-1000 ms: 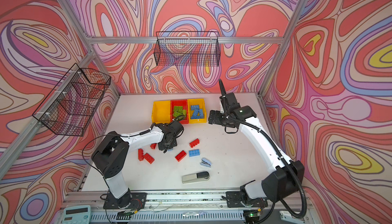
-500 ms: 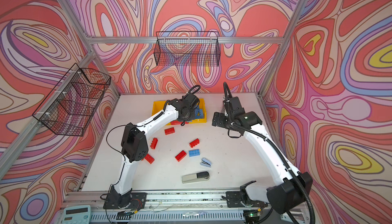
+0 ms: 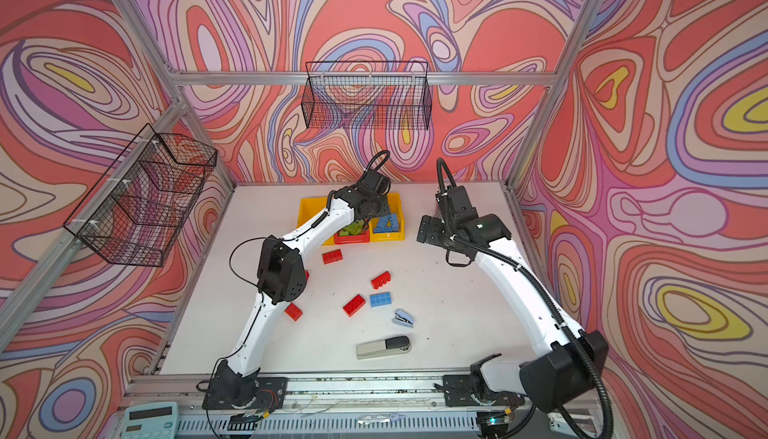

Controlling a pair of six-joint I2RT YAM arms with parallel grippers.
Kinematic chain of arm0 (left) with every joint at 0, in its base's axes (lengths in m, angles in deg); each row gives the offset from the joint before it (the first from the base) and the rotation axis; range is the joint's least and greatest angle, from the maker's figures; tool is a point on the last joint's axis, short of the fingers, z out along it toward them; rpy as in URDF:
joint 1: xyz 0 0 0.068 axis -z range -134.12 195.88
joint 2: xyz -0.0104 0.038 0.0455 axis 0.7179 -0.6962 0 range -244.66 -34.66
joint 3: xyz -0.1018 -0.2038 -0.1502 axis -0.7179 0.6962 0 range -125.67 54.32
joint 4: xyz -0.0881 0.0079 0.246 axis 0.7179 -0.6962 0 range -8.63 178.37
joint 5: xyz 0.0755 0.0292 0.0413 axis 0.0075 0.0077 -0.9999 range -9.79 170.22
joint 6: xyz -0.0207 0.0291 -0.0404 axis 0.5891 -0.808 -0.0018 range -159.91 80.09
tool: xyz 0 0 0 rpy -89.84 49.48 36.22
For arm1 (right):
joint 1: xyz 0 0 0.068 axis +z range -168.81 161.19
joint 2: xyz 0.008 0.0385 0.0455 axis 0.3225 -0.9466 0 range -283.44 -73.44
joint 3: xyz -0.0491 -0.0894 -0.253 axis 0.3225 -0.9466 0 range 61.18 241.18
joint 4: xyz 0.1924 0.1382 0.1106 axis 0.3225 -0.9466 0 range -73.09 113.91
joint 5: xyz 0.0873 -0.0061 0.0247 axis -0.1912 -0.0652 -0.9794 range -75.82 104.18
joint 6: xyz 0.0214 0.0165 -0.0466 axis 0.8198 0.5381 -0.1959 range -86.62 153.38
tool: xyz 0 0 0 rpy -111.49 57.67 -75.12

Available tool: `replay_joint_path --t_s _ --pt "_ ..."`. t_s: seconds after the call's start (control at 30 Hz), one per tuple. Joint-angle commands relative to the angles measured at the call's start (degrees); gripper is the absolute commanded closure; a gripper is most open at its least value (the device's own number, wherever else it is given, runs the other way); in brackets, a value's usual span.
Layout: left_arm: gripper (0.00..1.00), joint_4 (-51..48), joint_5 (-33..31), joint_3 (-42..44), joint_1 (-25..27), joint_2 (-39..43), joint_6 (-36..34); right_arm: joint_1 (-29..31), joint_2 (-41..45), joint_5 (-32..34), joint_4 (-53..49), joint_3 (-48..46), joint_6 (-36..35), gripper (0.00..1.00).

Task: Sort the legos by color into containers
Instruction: 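Carry the blue brick with the left gripper into the blue-brick yellow bin, then withdraw the left gripper while the right gripper lowers over a blue brick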

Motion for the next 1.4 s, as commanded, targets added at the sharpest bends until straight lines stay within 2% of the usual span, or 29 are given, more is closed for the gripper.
replay_joint_path --t_s 0.0,0.07,0.17,0.2,0.3,0.4,0.7,0.83,1.0,1.13,1.37 --pt "0.59 6.75 3.25 -0.95 -0.5 -2.98 -0.72 -0.06 -1.76 2.18 -1.47 2.86 0.92 0.02" --pt "0.38 6.26 4.23 -3.07 -0.81 -4.57 -0.26 -0.17 -2.71 2.47 -1.65 3.87 0.98 0.02" --pt "0.19 6.05 6.28 -4.8 -1.28 -5.75 0.49 -0.31 -3.87 2.41 -1.82 5.07 0.92 0.02" --pt "0.17 6.09 6.73 -4.82 -1.36 -5.64 0.58 -0.33 -4.1 2.21 -1.82 5.28 0.92 0.02" --pt "0.15 6.74 7.96 -3.22 -1.38 -3.53 0.44 -0.33 -4.73 1.42 -1.71 5.16 0.78 0.02" --pt "0.13 9.03 8.36 2.98 -1.25 1.51 0.58 -0.32 -4.75 0.58 -1.16 4.2 0.44 0.02" --pt "0.01 14.18 3.29 38.8 -0.6 27.01 2.99 0.29 -3.46 -5.4 -0.14 -2.4 -1.47 0.02" --pt "0.0 13.3 -1.68 56.77 0.9 40.76 6.22 5.63 -2.63 -5.89 1.17 -7.15 -0.41 0.02" --pt "0.0 6.16 -8.34 72.14 4.55 56.48 13.48 11.7 -2.13 -9.11 5.14 -13.69 2.48 0.02" --pt "0.0 -1.6 -11.93 80.36 6.89 68.27 19.84 16.36 -2.36 -10.76 8.96 -17.98 4.36 0.03" --pt "0.0 -8.49 -15.65 90.13 7.23 83.73 22.94 24.09 -8.67 -9.82 14.32 -19.54 8.89 0.03"
